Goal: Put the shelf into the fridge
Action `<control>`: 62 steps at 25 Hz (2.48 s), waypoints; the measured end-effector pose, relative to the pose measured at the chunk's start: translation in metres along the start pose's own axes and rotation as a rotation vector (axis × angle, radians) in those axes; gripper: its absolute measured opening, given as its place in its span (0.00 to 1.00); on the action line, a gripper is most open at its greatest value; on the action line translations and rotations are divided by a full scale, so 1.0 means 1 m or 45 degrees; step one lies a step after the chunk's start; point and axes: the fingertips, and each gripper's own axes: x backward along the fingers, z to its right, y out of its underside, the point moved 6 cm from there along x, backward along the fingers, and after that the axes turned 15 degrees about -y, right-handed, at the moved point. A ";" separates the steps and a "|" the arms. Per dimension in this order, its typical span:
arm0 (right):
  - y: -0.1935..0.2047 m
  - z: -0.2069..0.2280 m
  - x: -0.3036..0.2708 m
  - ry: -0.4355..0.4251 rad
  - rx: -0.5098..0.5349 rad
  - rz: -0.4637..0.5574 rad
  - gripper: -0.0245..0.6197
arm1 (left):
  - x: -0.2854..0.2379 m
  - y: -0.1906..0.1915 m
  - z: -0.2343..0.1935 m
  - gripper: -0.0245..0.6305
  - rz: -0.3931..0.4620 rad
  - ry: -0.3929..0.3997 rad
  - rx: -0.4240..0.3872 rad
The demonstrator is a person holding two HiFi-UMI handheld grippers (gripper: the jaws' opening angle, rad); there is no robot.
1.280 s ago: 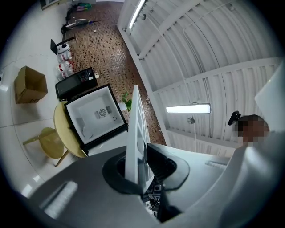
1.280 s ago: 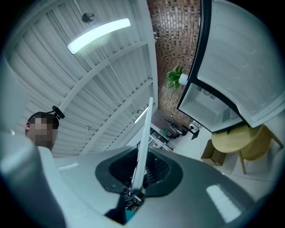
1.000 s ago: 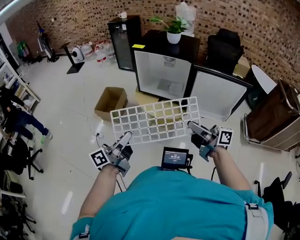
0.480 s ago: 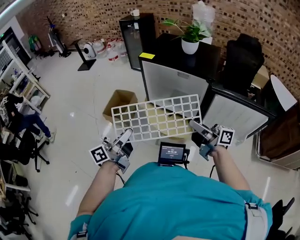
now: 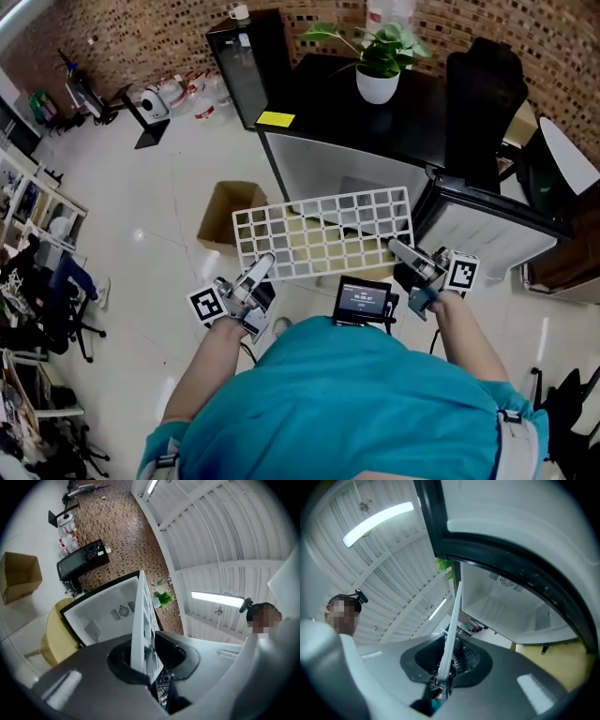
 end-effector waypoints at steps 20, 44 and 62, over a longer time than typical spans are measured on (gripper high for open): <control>0.019 0.050 0.041 0.552 0.091 0.354 0.11 | -0.139 -0.032 -0.124 0.11 -0.490 0.244 0.130; 0.013 0.056 0.038 0.555 0.030 0.412 0.10 | -0.130 -0.022 -0.155 0.11 -0.475 0.055 0.282; 0.039 0.076 0.066 0.685 -0.087 0.344 0.10 | -0.135 -0.028 -0.152 0.09 -0.411 0.033 0.275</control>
